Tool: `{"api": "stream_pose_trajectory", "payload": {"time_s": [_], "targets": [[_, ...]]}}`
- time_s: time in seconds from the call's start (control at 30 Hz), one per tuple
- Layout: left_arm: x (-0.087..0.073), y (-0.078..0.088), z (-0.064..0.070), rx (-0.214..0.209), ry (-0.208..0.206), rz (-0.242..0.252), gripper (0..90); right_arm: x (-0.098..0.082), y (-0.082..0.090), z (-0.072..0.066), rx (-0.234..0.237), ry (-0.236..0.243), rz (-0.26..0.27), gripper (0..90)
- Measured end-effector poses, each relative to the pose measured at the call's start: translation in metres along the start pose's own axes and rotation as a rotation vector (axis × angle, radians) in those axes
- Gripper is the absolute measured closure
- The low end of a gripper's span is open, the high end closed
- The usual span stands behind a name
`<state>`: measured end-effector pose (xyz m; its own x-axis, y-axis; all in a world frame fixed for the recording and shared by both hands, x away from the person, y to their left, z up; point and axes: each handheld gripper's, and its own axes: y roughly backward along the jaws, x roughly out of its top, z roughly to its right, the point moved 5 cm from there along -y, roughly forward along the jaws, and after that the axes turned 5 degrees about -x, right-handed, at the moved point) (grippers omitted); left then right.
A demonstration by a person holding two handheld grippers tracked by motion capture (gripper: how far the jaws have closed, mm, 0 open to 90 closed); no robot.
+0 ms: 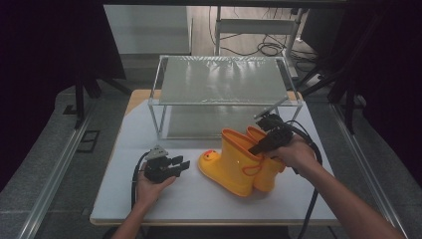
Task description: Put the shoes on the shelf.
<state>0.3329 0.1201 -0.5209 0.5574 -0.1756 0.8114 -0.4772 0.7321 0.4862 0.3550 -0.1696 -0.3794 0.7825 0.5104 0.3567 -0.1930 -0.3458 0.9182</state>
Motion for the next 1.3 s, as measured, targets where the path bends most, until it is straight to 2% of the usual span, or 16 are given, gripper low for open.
{"api": "stream_pose_trajectory", "payload": {"time_s": [0.2,0.33,0.53,0.87,1.13,1.3], "targets": [[-0.001,-0.001,0.0,-0.001,0.006,-0.002,58.9,-0.009,0.019,0.005,0.023,-0.004,0.026,84.1],[-0.001,-0.001,0.0,-0.001,0.004,-0.005,59.0,-0.013,0.035,0.007,0.046,-0.028,0.054,84.1],[-0.001,-0.002,-0.001,0.001,0.012,-0.007,59.0,-0.018,0.064,0.004,0.06,0.005,0.081,84.0],[-0.003,-0.003,-0.001,0.002,0.017,-0.014,59.0,-0.018,0.108,-0.003,0.104,0.014,0.16,84.1],[-0.003,-0.004,-0.002,0.002,0.019,-0.017,59.0,-0.014,0.136,-0.006,0.145,0.005,0.22,84.0],[-0.004,-0.005,-0.002,0.005,0.022,-0.019,59.0,-0.01,0.151,-0.011,0.156,0.02,0.254,84.0]]}}
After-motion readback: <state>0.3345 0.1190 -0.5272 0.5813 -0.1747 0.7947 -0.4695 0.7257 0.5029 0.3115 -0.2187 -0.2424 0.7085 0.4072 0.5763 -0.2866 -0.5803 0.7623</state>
